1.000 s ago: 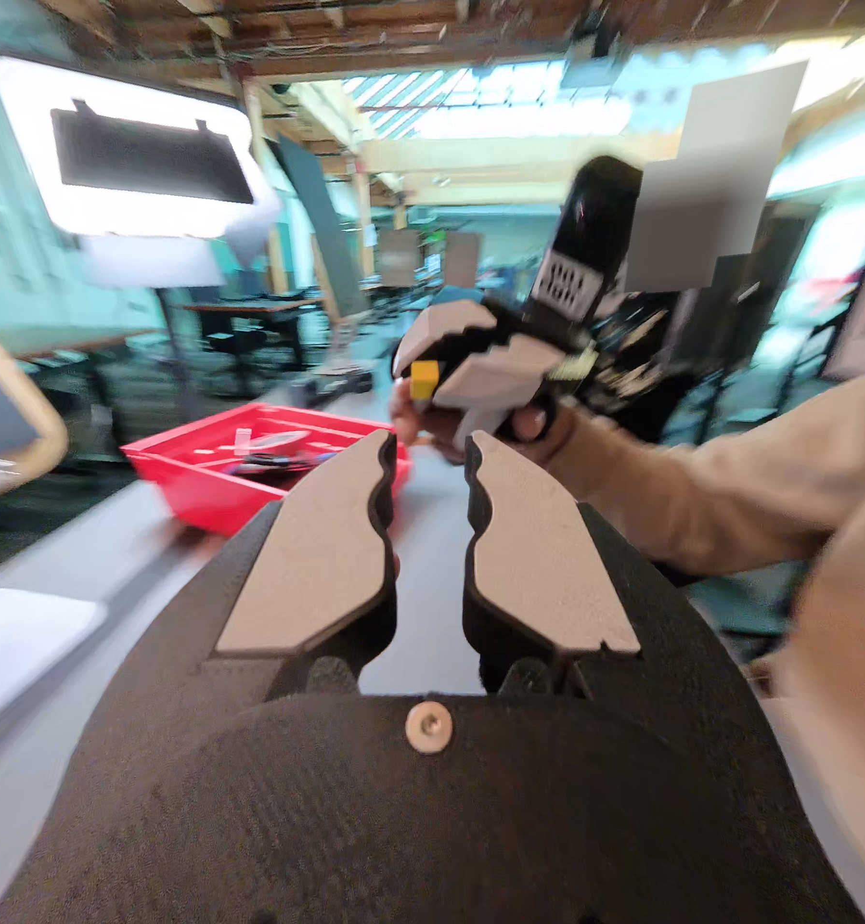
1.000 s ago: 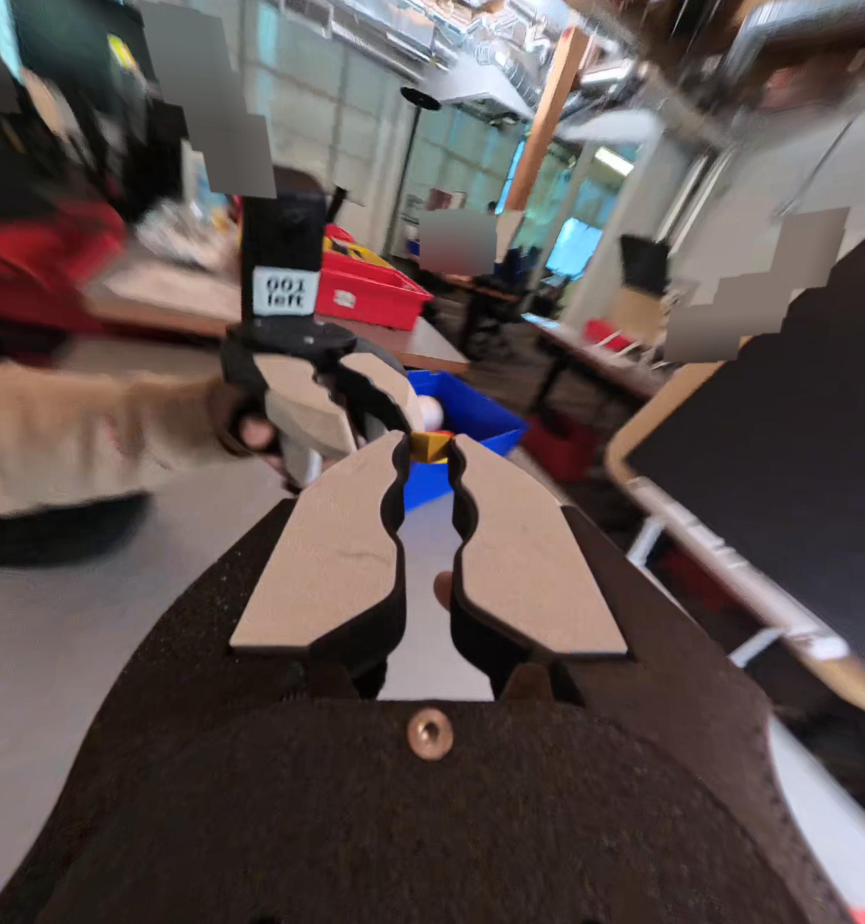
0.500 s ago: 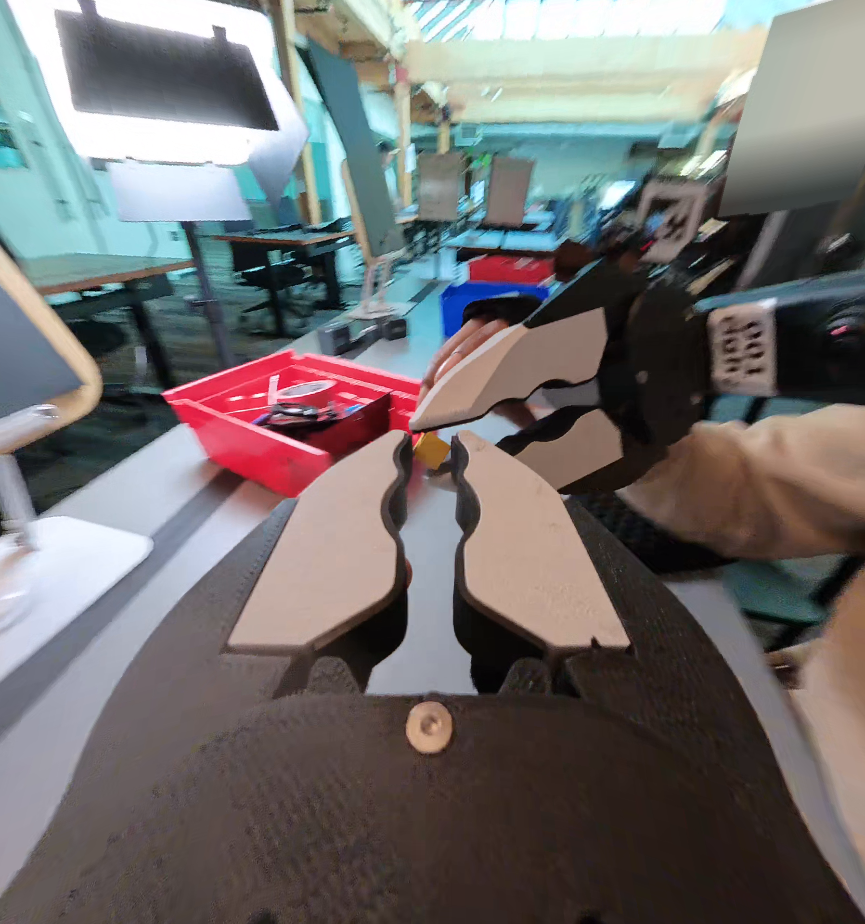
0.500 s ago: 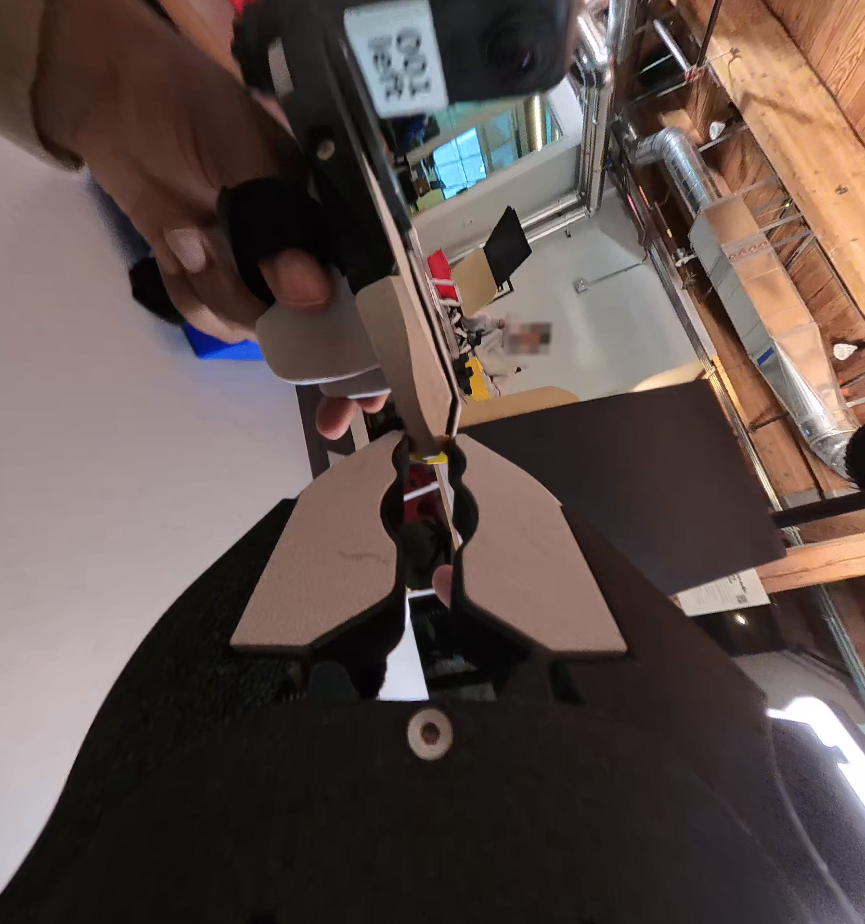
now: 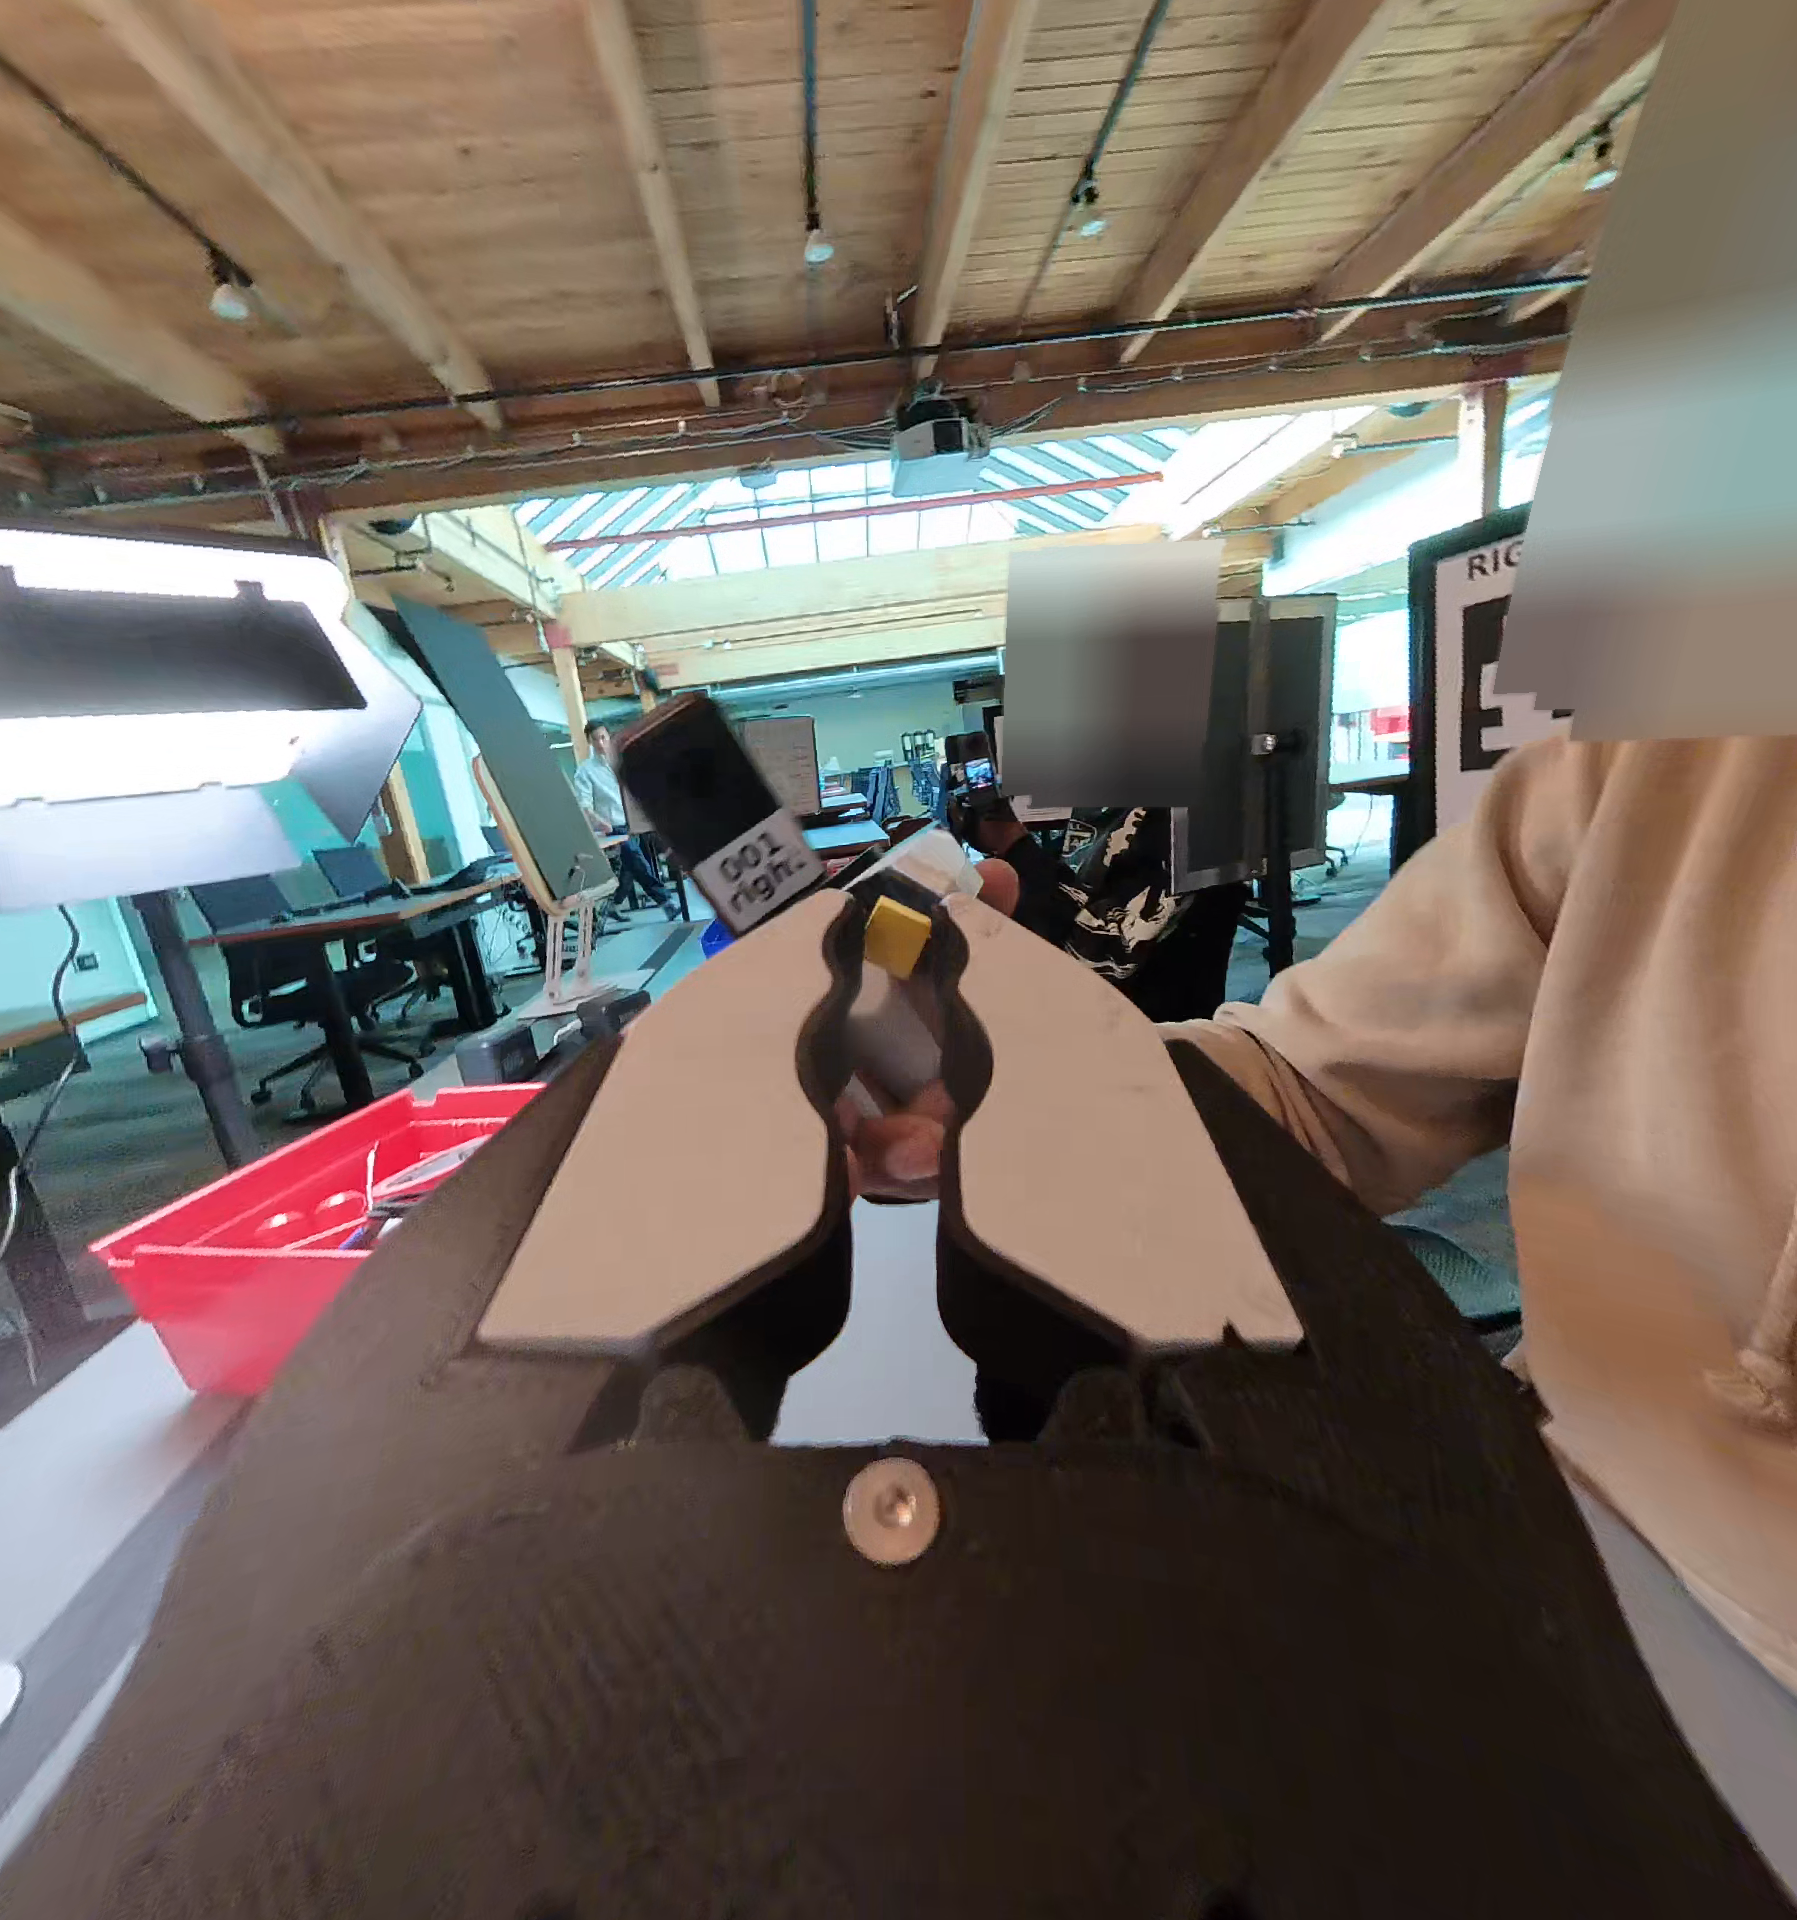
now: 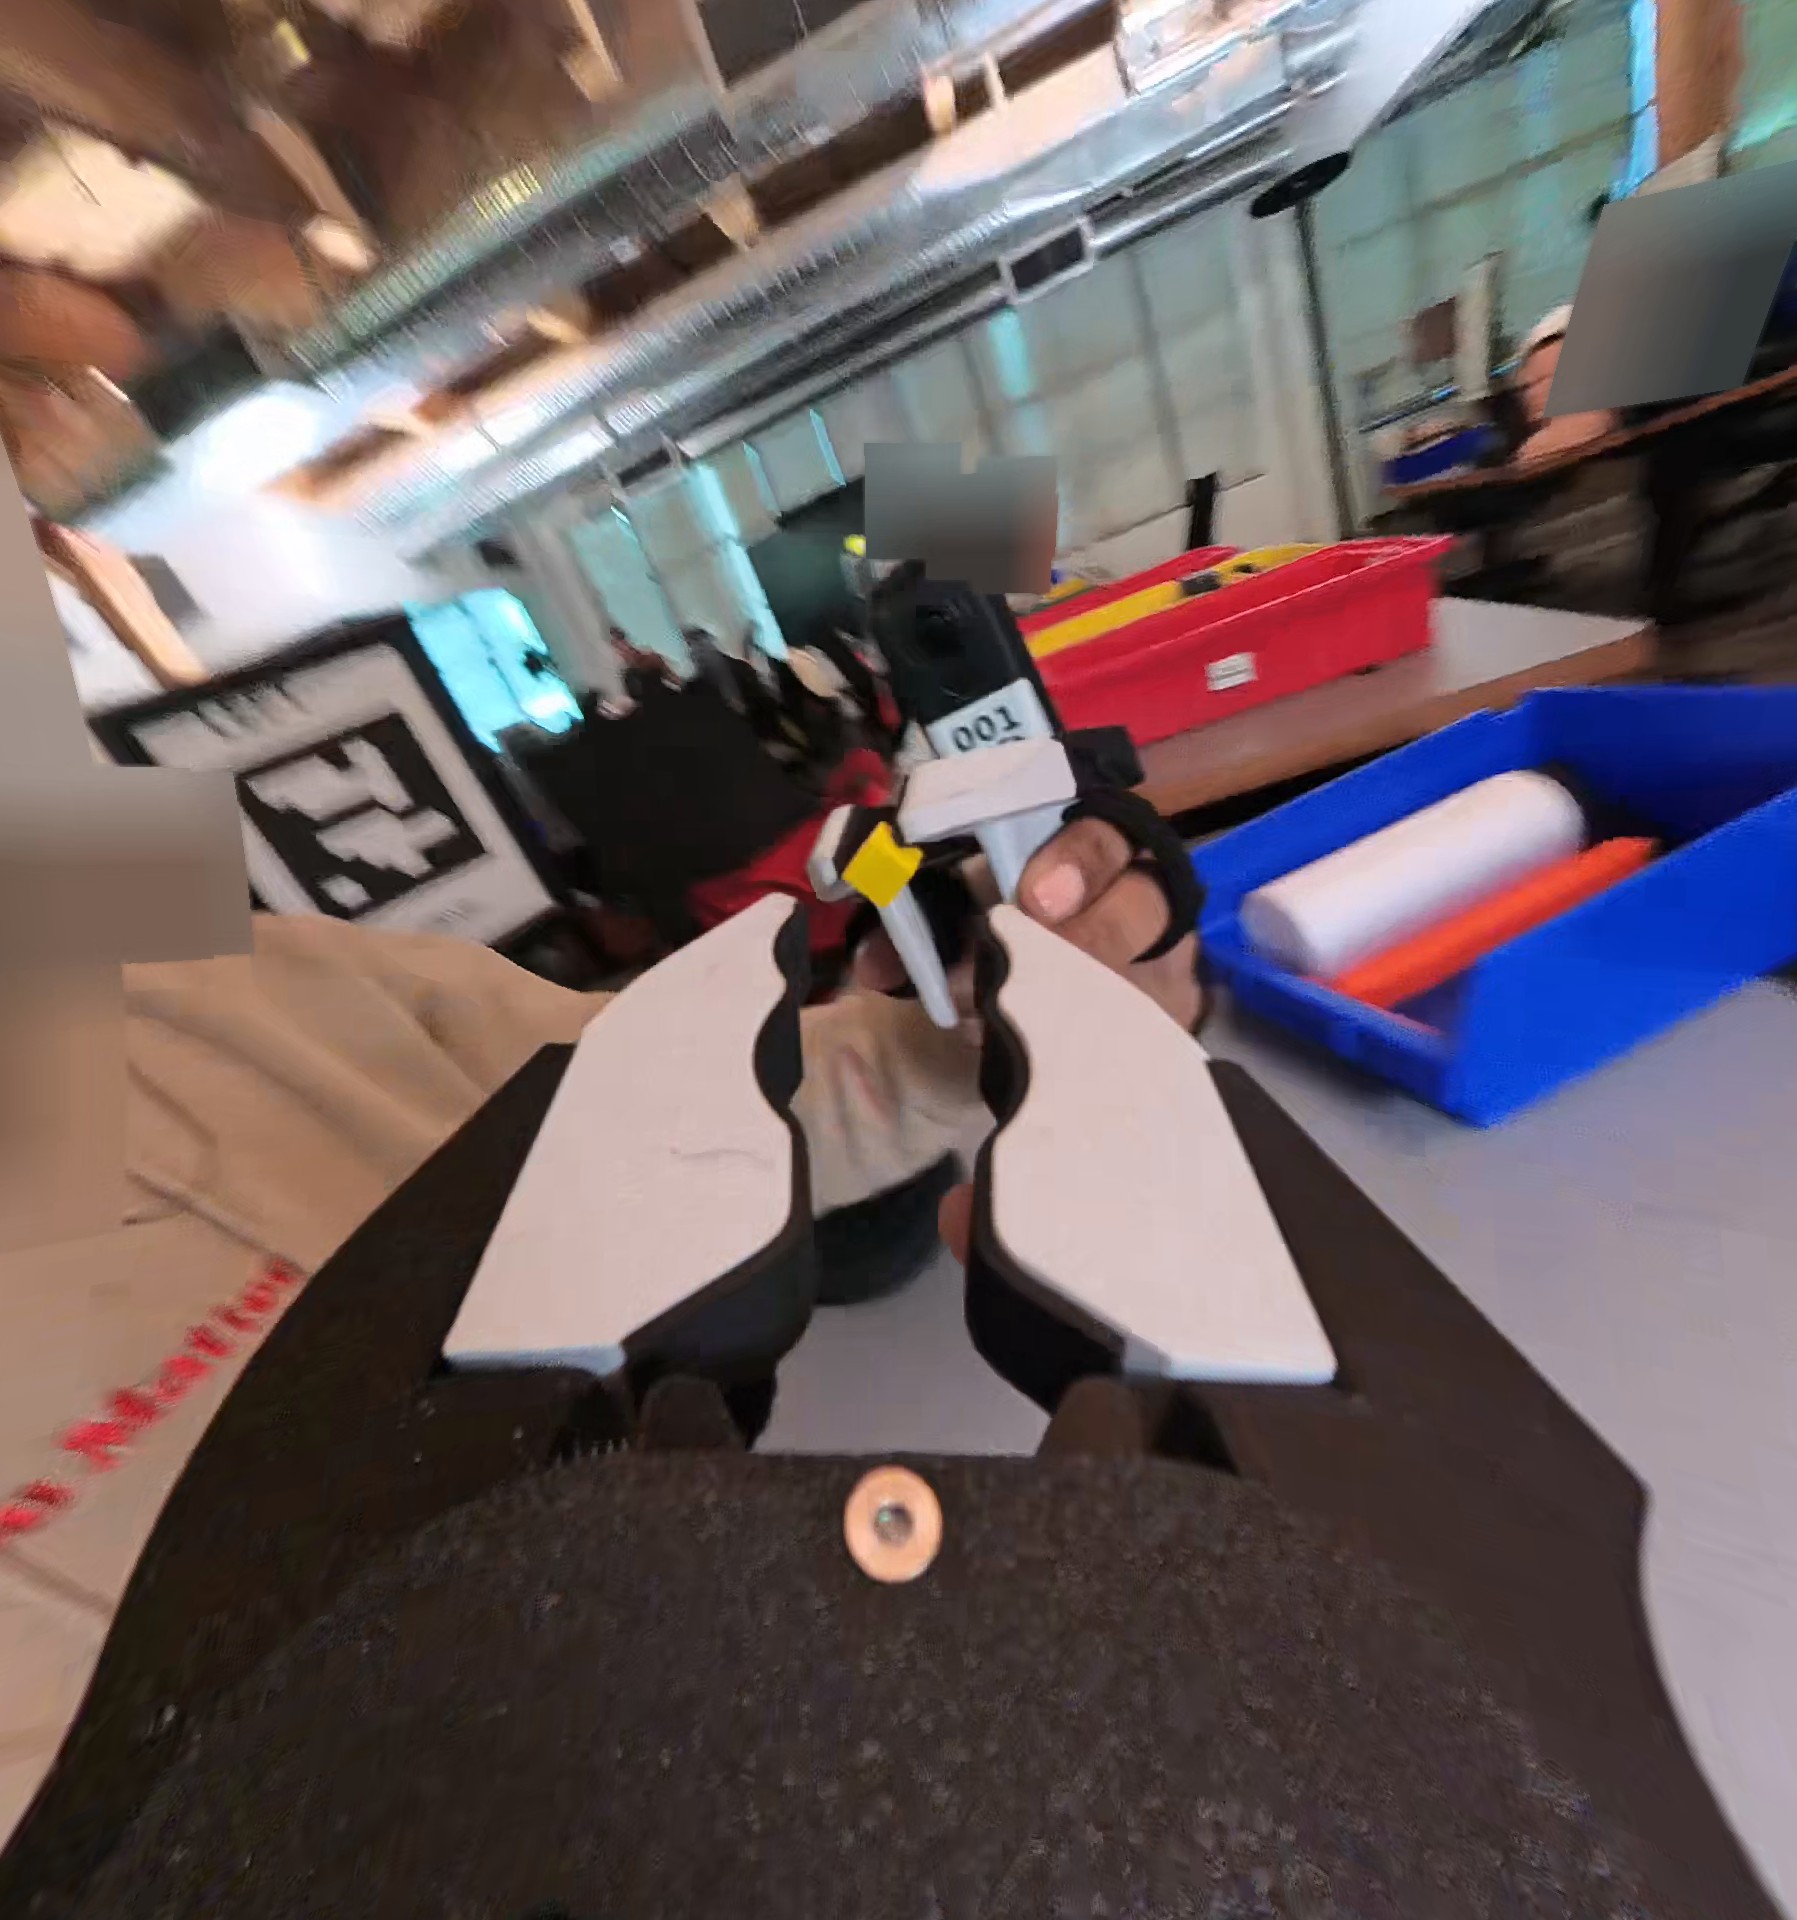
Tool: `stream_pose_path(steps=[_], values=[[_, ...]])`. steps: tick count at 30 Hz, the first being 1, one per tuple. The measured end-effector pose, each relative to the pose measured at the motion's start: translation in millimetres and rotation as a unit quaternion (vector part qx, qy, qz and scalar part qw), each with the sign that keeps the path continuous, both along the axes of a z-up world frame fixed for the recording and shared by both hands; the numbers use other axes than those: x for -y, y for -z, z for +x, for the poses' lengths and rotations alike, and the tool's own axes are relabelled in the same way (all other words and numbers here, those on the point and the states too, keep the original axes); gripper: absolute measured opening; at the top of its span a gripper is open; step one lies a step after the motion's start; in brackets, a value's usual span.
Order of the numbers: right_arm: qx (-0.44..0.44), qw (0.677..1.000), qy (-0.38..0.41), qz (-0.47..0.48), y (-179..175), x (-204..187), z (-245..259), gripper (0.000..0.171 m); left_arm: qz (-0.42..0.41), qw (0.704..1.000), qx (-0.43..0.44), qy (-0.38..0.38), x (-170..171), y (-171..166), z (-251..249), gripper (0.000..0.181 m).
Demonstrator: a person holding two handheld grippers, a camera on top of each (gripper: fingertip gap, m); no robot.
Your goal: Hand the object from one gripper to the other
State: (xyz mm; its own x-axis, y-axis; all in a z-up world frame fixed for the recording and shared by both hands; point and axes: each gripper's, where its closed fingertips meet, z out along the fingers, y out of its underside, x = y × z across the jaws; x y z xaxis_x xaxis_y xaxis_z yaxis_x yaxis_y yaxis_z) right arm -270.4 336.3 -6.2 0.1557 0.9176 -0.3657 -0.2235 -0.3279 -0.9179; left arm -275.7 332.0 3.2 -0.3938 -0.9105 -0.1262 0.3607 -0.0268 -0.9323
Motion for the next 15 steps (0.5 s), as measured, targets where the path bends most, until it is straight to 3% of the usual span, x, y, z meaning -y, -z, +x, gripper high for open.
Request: stream_pose_path(steps=[3,8,10,12,15], values=[[-0.053,0.993,-0.082,-0.067,1.3,9.4,-11.8,0.029,0.034,0.999,0.012,0.012,8.2,3.1,-3.8,0.012],[-0.087,0.985,-0.114,-0.099,-2.0,17.3,-26.2,0.016,0.073,0.997,0.024,0.008,14.5,3.5,-7.5,0.012],[-0.08,0.989,-0.09,-0.086,-3.0,14.4,-26.3,0.013,0.081,0.996,0.02,-0.009,9.8,1.7,-9.1,0.011],[-0.071,0.994,-0.054,-0.058,-5.0,8.3,-18.9,0.0,0.078,0.995,0.002,-0.057,-5.0,-0.6,-8.5,0.011],[-0.012,0.998,0.054,0.008,-5.2,-9.6,0.0,0.0,0.082,0.989,-0.044,-0.116,-21.4,-0.2,-6.0,0.011]])
